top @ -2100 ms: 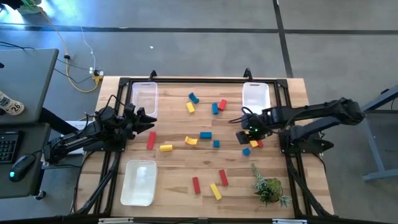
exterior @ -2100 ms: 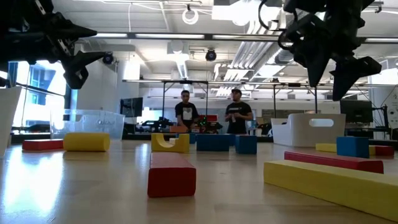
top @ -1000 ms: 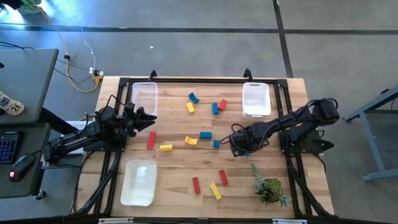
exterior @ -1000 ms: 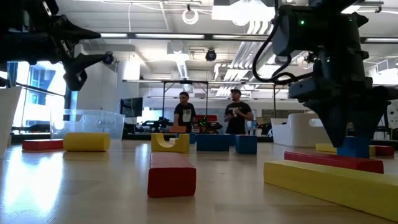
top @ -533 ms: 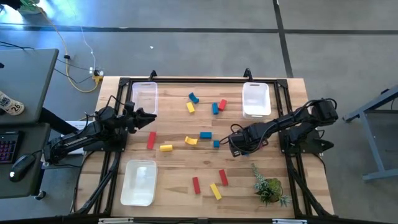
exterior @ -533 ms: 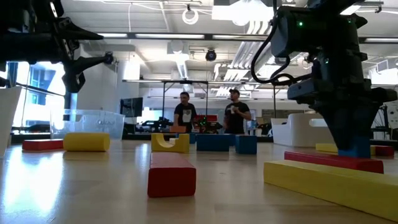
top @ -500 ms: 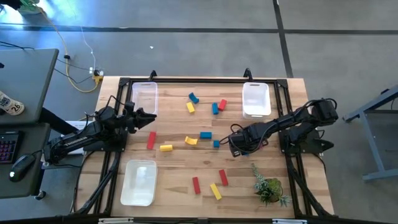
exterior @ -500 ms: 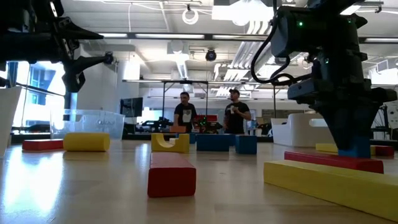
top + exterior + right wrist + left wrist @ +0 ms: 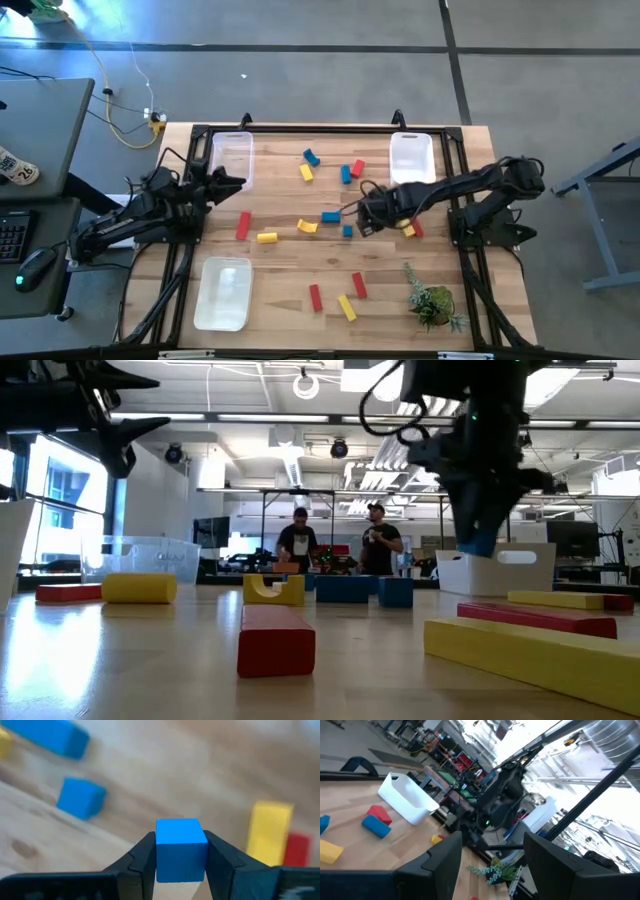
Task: Sort & place blocks by color
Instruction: Put the blue block into the top white bin
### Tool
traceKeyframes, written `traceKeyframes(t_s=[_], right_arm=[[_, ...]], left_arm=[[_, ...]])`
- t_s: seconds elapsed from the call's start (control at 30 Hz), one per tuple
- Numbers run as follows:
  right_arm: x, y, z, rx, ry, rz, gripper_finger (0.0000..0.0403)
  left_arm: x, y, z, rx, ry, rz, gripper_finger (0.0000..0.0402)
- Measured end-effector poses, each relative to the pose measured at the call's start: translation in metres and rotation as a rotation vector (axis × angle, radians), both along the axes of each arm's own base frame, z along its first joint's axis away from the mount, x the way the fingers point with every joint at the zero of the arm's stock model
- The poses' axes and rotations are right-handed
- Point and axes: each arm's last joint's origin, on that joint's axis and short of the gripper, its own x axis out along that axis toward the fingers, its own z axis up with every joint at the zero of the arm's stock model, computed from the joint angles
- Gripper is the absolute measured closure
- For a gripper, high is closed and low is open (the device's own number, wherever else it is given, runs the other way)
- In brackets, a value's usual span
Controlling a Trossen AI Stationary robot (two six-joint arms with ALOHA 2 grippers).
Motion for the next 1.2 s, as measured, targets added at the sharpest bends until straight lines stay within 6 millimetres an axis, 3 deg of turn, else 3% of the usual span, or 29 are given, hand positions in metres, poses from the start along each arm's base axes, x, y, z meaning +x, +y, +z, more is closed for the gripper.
traceKeyframes(t_s=[0.23,0.43,0.87,1.2], right_arm=[[0.007,-0.026,0.044,-0.185,0.034,0.017,0.0294],[-0.002,-0.049,0.061,-0.299,0.138,-0.044,0.0294],[-0.030,-0.107,0.061,-0.286,0.343,-0.180,0.0293],[-0.049,-0.129,0.017,-0.159,0.398,-0.199,0.0293]], left_arm=[[0.003,0.002,0.011,0.010,0.140,0.014,0.0200],[0.010,0.006,0.015,-0.033,0.312,0.006,0.0200],[0.018,0.013,0.027,-0.185,0.715,0.017,0.0200],[0.020,0.016,0.025,-0.349,0.932,0.061,0.0200]])
